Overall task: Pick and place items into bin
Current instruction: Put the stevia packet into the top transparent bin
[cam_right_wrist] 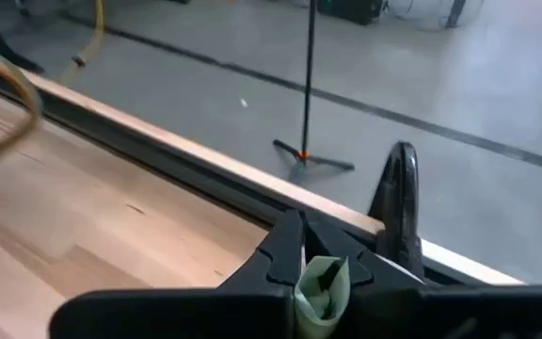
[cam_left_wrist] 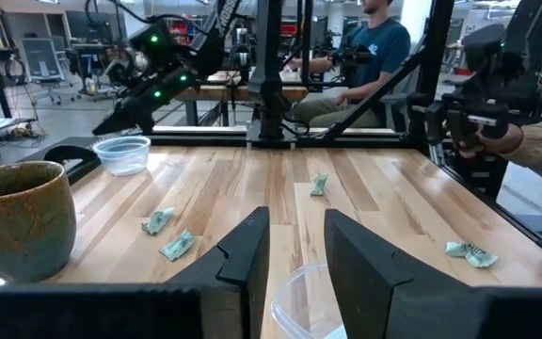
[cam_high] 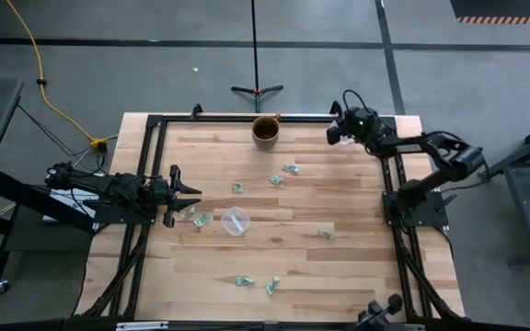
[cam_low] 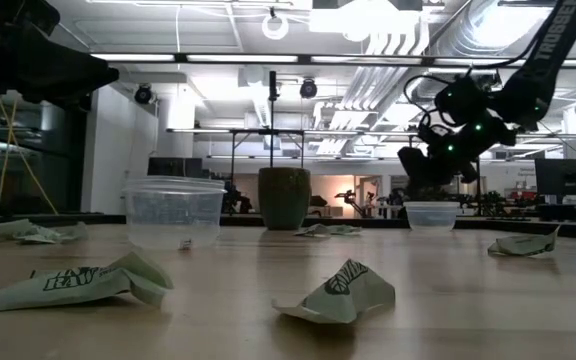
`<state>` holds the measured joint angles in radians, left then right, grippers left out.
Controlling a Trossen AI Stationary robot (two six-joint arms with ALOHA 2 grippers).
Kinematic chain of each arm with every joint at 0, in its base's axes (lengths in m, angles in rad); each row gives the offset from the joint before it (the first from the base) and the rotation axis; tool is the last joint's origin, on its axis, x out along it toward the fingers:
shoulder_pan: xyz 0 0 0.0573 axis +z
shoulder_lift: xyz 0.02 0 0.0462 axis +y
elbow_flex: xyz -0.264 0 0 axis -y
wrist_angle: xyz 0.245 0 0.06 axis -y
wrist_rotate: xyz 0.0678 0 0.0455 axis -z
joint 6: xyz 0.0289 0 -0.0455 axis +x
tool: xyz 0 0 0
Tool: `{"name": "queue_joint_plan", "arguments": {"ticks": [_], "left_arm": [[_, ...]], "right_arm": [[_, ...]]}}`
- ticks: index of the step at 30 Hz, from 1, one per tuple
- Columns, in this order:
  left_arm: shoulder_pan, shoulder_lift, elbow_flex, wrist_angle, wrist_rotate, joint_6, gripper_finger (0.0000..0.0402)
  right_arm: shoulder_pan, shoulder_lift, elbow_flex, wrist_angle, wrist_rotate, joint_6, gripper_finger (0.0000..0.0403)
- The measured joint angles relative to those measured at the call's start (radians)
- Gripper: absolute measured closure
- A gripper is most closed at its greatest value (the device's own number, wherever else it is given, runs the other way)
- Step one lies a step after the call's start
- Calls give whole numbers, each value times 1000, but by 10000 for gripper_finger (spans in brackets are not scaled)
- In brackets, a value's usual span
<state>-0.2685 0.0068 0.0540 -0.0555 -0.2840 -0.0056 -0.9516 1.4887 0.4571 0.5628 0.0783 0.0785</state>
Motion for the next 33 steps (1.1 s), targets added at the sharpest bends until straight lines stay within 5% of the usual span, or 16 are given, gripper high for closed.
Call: {"name": "queue_joint_plan", "arguments": {"ticks": [9, 18, 26, 29, 33], "left_arm": [[0, 0, 0, 0, 1, 0, 261], [0, 0, 0, 0, 7, 0, 261], [0, 0, 0, 0, 6, 0, 261], [0, 0, 0, 0, 5, 0, 261], [0, 0, 0, 0, 3, -1, 261]], "right_arm": [[0, 2, 33, -128, 30, -34, 360], [0, 2, 33, -116, 0, -7, 234], [118, -5, 33, 111, -686, -45, 168], [233, -4, 33, 84, -701, -121, 167], [381, -2, 33, 18, -573, -294, 166]]}}
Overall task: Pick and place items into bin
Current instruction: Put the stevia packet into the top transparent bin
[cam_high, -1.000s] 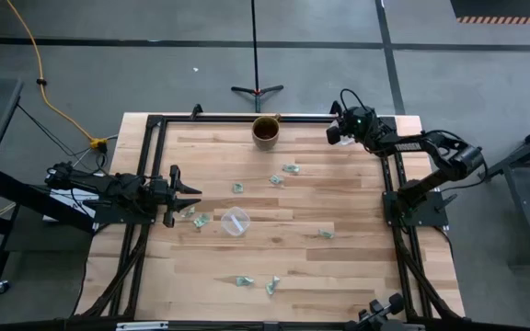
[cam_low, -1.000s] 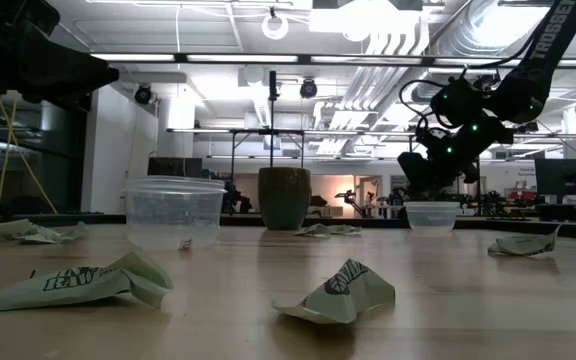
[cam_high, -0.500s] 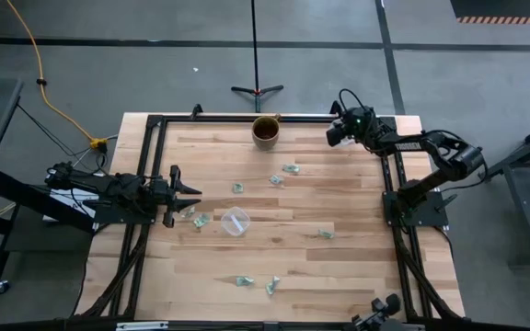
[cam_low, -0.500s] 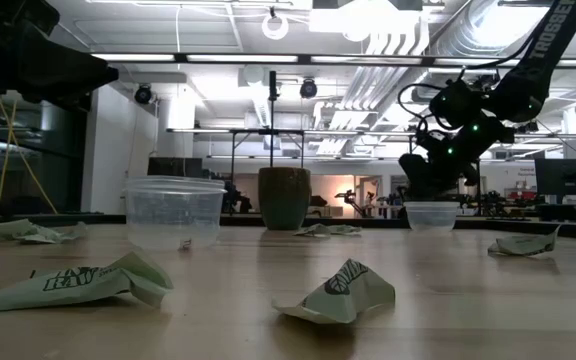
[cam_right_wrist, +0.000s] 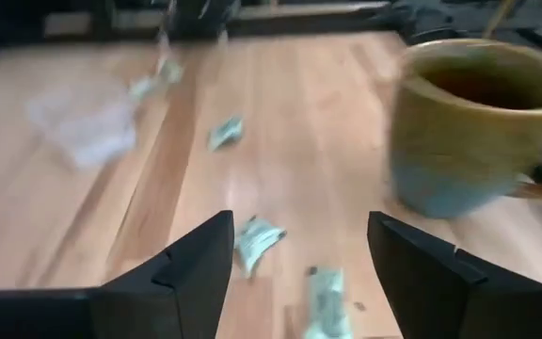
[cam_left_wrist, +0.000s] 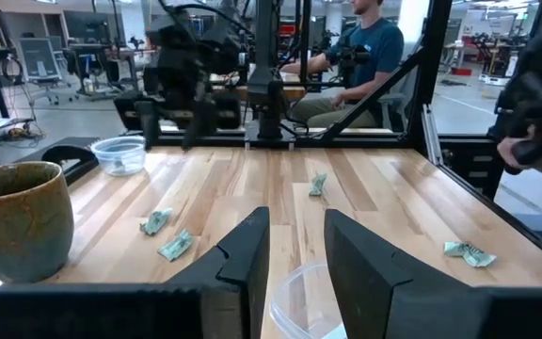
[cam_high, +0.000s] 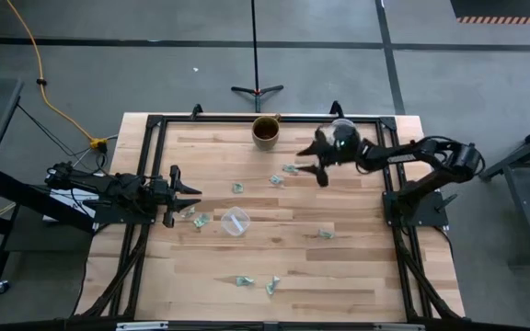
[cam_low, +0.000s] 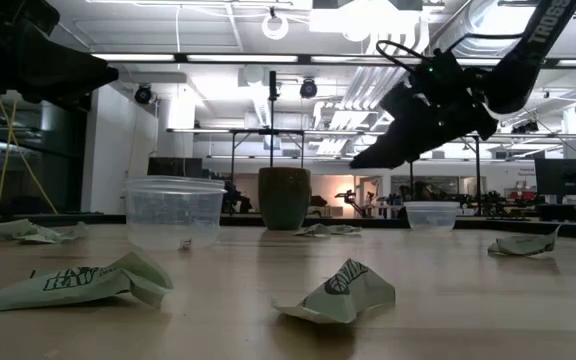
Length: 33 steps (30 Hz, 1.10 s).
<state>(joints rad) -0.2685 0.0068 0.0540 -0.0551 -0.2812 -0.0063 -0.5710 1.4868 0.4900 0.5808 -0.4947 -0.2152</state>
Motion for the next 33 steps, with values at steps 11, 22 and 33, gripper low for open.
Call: {"name": "queue_joint_plan", "arguments": {"ticks": [11, 22, 33], "left_arm": [[0, 0, 0, 0, -2, 0, 261], [0, 0, 0, -4, -2, 0, 261], [0, 0, 0, -8, -2, 0, 261]], "right_arm": [[119, 1, 0, -128, 156, -50, 166], [101, 171, 0, 37, 235, -37, 166], [95, 366, 118, 37, 262, -28, 167]]}}
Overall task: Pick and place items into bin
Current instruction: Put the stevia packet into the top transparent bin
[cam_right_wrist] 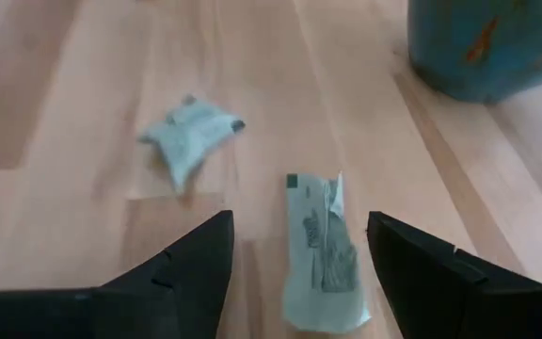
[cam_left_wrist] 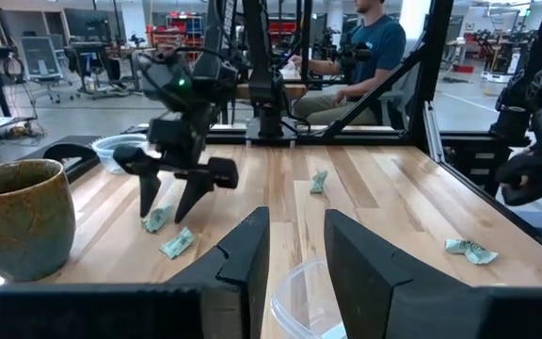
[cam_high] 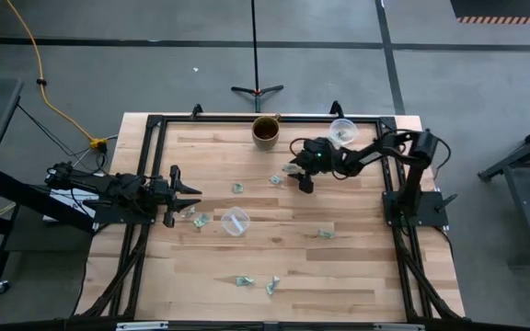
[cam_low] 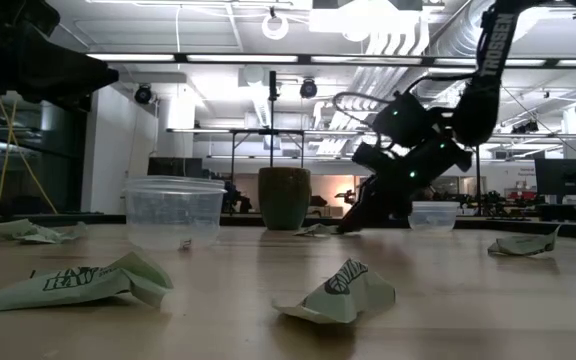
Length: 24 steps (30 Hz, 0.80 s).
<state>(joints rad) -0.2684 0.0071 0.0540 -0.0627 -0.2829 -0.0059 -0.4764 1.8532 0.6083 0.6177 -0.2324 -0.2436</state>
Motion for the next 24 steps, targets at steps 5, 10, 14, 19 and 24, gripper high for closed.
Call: {"name": "queue_joint_plan", "arguments": {"ticks": [5, 10, 14, 19, 24], "left_arm": [[0, 0, 0, 0, 0, 0, 261], [0, 0, 0, -1, 0, 0, 261], [0, 0, 0, -13, 0, 0, 261], [0, 0, 0, -15, 1, 0, 261], [0, 0, 0, -15, 1, -13, 261]], "right_arm": [[-8, 23, 55, -78, 16, 4, 171], [-8, 23, 74, -132, 42, 3, 217], [-7, 23, 82, -165, 43, 1, 282], [-7, -9, 80, -204, 67, 13, 370], [-42, -184, 77, -353, 249, 32, 385]]}}
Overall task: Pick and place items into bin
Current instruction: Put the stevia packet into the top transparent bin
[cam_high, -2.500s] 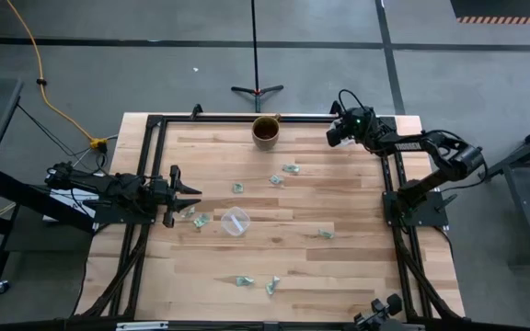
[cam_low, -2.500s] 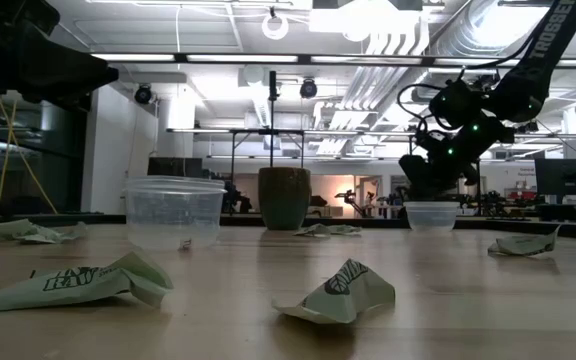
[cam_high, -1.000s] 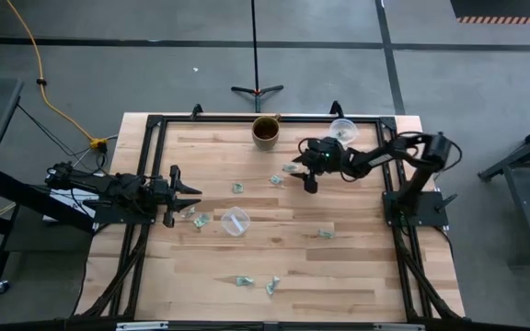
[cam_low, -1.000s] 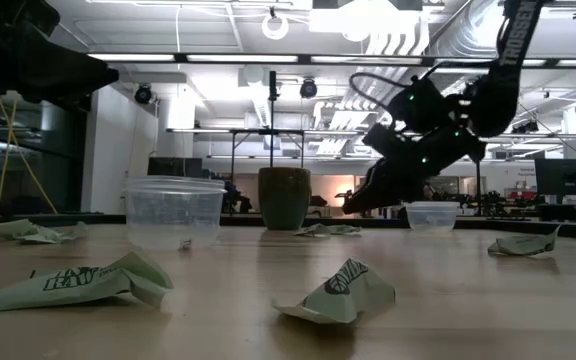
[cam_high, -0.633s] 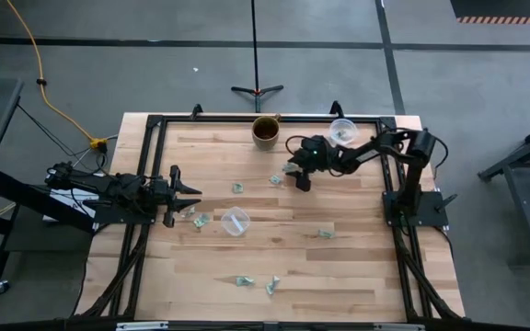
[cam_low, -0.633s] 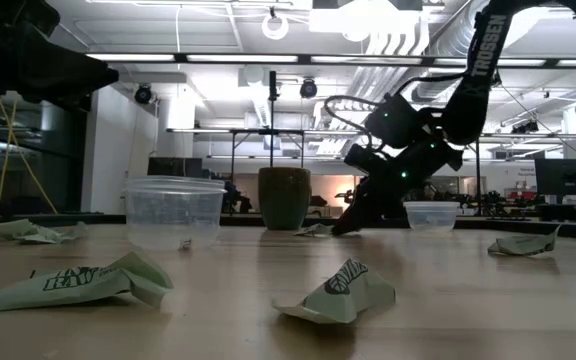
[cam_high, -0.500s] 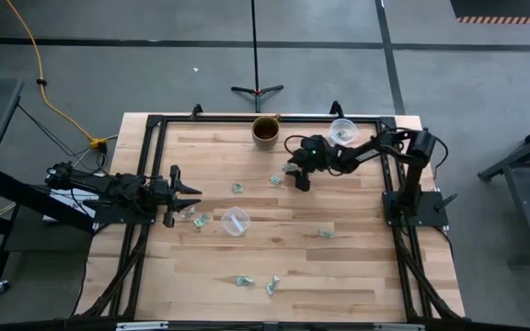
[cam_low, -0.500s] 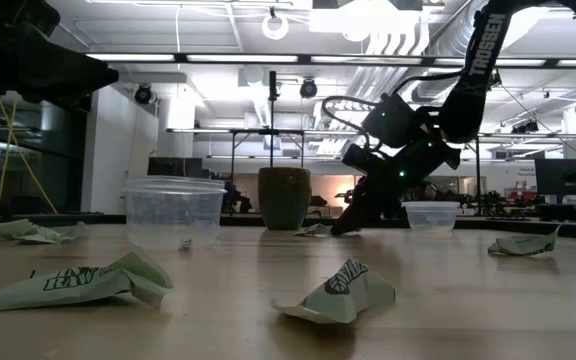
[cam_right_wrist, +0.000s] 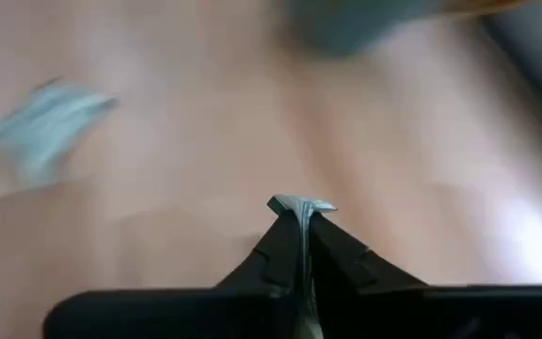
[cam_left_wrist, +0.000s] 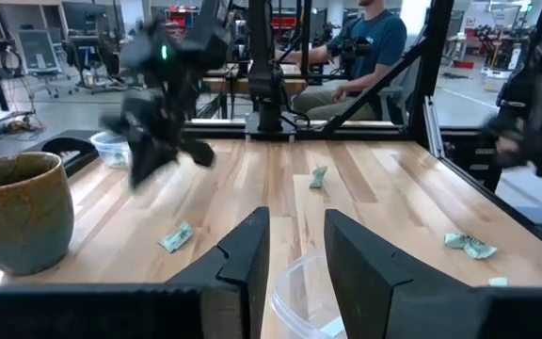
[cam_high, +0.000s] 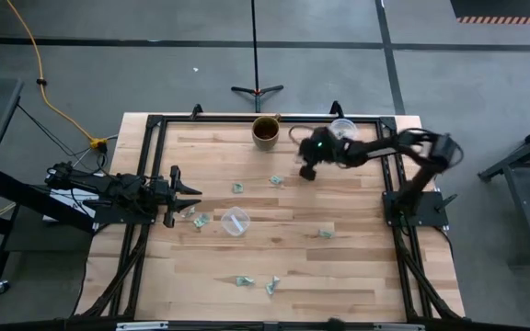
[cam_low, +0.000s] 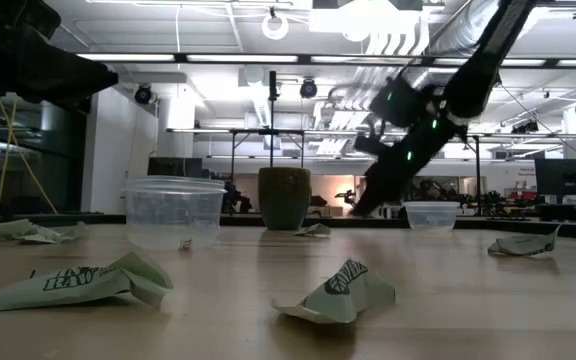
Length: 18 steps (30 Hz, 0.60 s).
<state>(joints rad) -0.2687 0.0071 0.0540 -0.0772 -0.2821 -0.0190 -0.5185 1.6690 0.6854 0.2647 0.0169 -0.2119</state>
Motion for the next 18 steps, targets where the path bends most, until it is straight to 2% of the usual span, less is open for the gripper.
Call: {"name": "queue_joint_plan", "arguments": {"ticks": [4, 9, 12, 16, 18], "left_arm": [[0, 0, 0, 0, 0, -14, 261], [0, 0, 0, 0, 3, -14, 261], [0, 0, 0, 0, 3, -13, 261], [0, 0, 0, 0, 3, -13, 261], [0, 0, 0, 0, 3, -13, 261]], "right_arm": [[-65, -178, 2, -172, 169, 2, 395], [-185, -323, 3, -327, 242, 54, 390], [-265, -339, 1, -414, 222, 78, 397], [-349, -330, 1, -419, 74, 82, 392], [-381, -325, 1, -427, 42, 83, 387]]}}
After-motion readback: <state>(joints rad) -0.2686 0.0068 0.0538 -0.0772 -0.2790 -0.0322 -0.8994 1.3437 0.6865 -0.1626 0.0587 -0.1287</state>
